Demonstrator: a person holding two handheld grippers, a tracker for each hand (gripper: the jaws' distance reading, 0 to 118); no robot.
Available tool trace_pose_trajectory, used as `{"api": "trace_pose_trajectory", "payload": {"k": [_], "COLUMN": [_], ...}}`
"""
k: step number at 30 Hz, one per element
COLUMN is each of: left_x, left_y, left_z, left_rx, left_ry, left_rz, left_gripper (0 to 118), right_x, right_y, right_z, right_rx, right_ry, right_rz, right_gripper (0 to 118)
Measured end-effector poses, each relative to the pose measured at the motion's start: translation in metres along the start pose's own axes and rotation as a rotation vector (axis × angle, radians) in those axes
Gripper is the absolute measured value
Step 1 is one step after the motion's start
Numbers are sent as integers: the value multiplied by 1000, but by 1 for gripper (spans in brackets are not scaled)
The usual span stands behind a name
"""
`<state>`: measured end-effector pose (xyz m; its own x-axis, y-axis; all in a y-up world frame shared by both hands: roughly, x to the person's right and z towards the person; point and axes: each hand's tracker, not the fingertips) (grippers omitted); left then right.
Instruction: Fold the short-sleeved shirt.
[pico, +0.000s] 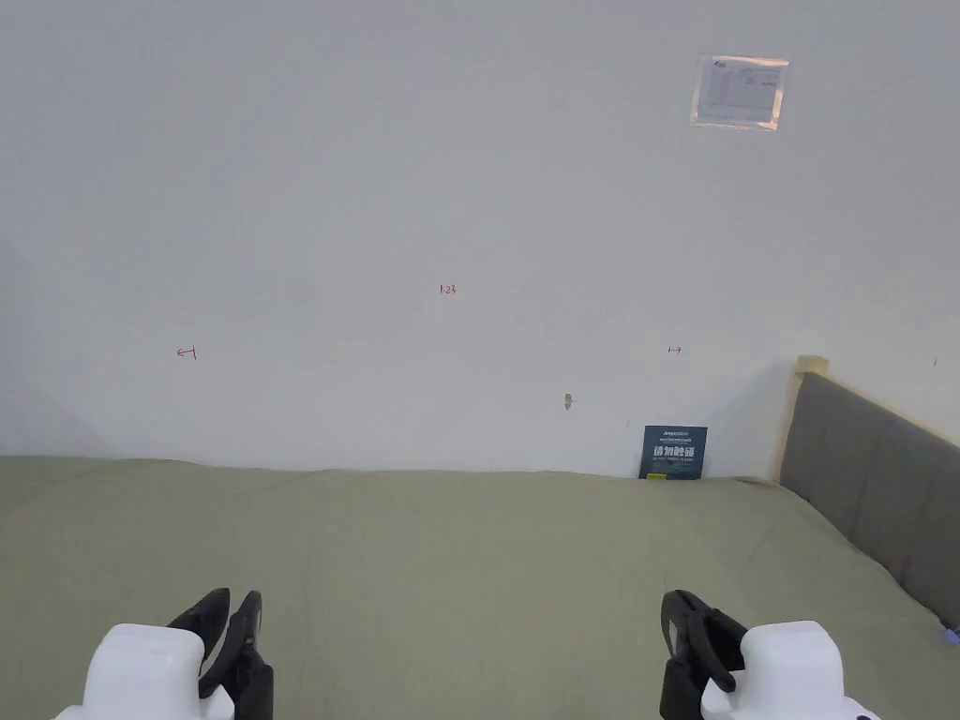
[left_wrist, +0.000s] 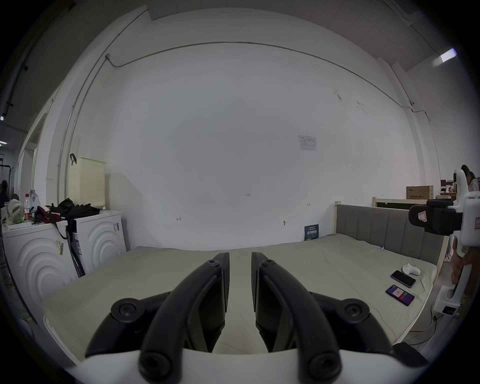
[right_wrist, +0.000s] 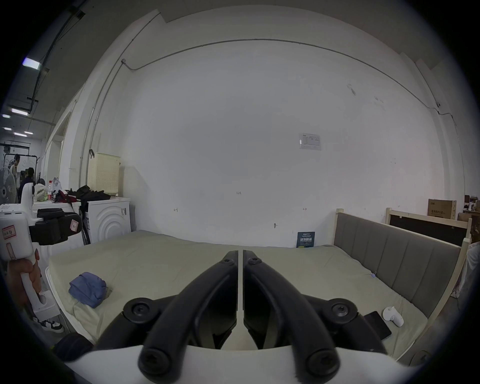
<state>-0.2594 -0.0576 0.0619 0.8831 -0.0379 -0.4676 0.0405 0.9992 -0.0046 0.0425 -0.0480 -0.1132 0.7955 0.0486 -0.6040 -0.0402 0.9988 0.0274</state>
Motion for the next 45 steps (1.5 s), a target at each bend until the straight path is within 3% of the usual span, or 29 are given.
{"api": "trace_pose_trajectory", "payload": {"k": [6, 12, 15, 18, 22, 24, 25, 28, 29, 32, 35, 39, 45], "left_x": [0, 2, 3, 3, 3, 3, 3, 2, 1, 3, 5, 6, 7], "left_y": [-1, 0, 1, 2, 3, 3, 4, 4, 4, 5, 5, 7, 9], "left_z": [-1, -2, -2, -2, -2, -2, -2, -2, -2, -3, -2, -2, -2], "left_rx": [-6, -10, -7, -5, -2, -1, 0, 15, 9, 10, 18, 23, 20], "left_ry": [-3, -8, -8, -6, -5, -1, 10, 24, 21, 25, 37, 28, 32], "left_rz": [0, -10, -4, -7, -7, -10, -10, 3, 7, -7, -9, -10, -9], "left_gripper": [19, 19, 19, 19, 19, 19, 24, 87, 99, 102, 118, 118, 118], "right_x": [0, 0, -7, -7, -12, -11, -11, -11, -11, -12, -14, -15, -19], "right_y": [0, 8, 13, 16, 20, 20, 20, 23, 23, 26, 29, 34, 39], "right_z": [-1, -11, -10, -8, -10, -10, -10, -9, -8, -5, -2, 2, 2], "right_rx": [-4, -135, -122, -73, -83, -74, -72, -83, -79, -70, -54, -51, -67], "right_ry": [-1, 47, -17, -9, -39, -23, -29, -16, -17, -13, 13, 57, 35], "right_rz": [-3, -125, -91, -145, -113, -134, -137, -152, -158, -157, -150, -174, -192], "right_gripper": [4, 18, 23, 29, 32, 54, 67, 78, 85, 91, 103, 116, 117]}}
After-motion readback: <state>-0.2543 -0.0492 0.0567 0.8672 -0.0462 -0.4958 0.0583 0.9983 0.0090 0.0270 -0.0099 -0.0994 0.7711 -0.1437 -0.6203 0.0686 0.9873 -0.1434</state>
